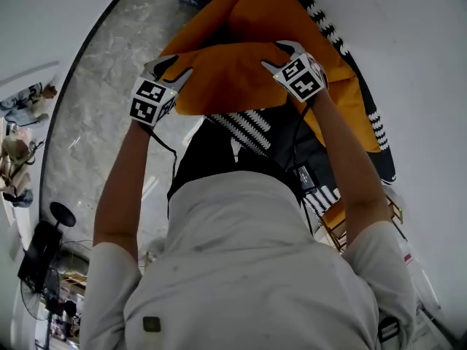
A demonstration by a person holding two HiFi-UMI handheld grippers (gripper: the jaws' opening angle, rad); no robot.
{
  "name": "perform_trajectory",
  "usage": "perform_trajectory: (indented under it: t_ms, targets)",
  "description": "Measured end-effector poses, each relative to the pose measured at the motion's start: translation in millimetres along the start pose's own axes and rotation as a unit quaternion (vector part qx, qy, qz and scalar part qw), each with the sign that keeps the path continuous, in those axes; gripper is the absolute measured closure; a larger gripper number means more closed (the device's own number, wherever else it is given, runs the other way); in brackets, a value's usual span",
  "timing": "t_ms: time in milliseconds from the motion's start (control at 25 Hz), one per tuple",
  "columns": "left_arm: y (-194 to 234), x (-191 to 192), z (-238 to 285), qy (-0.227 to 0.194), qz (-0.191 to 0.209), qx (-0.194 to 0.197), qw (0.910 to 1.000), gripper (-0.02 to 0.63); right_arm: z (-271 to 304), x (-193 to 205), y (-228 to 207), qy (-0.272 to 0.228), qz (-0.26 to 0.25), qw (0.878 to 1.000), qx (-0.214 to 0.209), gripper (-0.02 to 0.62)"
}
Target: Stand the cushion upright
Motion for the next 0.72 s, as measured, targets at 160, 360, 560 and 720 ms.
perform_trajectory:
  t_ms: [160,360,560,720]
  targets:
    - [18,39,26,0.05,-0.003,0.005,0.9987,0.358,29,21,-8,0.039,0.011,0.999,0.0,0.298]
    - [37,82,44,0.102,-0.009,-0.007,0.9947,0.324,56,41,-6,0.083,0.002,0.996,-0.013,0.279]
    - [47,119,60,0.145,-0.04,-0.018,0.9885,0.296,74,66,-8,0.122,0.003,0.992,-0.016,0.283]
    - [49,132,66,0.149,-0.056,-0.034,0.9867,0.316,78,72,-4,0.13,0.006,0.991,-0.012,0.36]
Point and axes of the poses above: the fingertips, and each gripper's own axes: z forward along the fingers, y to its left, x out of its underside, the point moved 4 cm from there along -z, backward along the fingers, and after that the axes turned 14 degrees about -y, right-handed, at the moved point
